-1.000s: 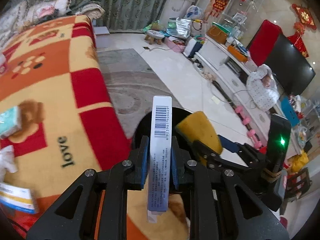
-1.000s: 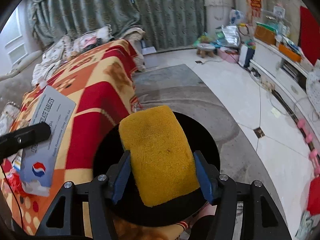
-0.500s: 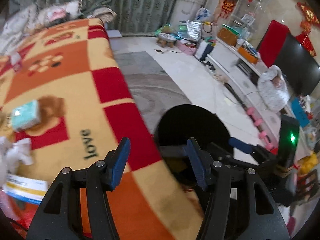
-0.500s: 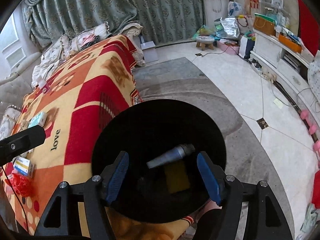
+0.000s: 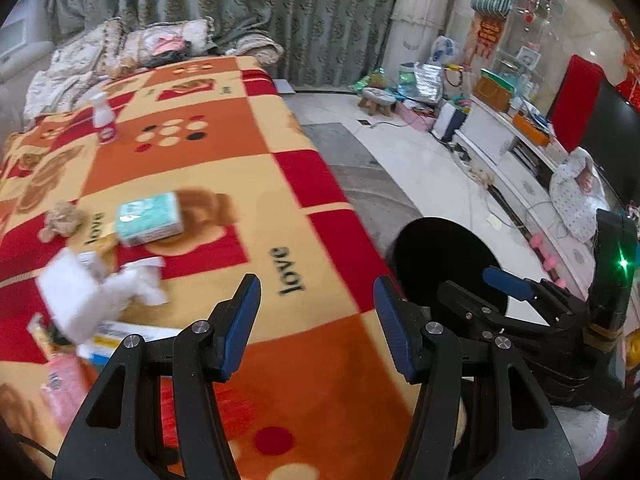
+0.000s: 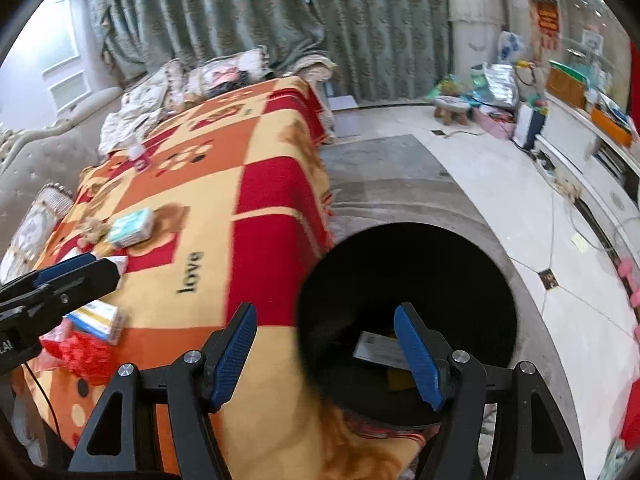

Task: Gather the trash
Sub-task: 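Move both open tools back over the blanket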

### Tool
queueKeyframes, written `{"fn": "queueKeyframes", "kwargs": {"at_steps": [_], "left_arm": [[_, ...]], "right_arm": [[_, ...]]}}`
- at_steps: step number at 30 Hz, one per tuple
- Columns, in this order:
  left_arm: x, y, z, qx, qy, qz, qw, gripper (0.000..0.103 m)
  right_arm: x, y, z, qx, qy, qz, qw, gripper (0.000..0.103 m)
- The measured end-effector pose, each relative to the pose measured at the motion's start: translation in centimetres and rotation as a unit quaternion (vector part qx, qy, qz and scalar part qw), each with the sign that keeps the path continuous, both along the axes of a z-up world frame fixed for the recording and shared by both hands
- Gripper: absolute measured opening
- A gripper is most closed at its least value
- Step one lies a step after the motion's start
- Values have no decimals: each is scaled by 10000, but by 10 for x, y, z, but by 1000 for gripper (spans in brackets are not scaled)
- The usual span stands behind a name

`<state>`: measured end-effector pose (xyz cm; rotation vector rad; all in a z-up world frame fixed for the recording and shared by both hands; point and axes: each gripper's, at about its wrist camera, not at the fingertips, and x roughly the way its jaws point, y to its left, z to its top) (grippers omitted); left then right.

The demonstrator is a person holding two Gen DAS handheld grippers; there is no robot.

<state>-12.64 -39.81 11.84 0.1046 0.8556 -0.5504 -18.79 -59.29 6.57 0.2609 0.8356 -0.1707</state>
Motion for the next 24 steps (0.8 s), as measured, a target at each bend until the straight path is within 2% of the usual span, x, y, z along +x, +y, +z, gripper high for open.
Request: {"fn": "queueKeyframes", "kwargs": {"at_steps": [6, 13, 24], "left_arm": [[2, 49, 7, 69, -85, 343, 9994, 58], [13, 114, 2, 176, 35, 893, 9958, 57], [23, 207, -10, 225, 266, 1684, 9851, 57]], "right_arm": [[18, 40, 6, 74, -58, 413, 9991, 71], [40, 92, 3, 223, -10, 981, 9949, 71], [63, 153, 1, 247, 83, 1689, 9853, 72]]}}
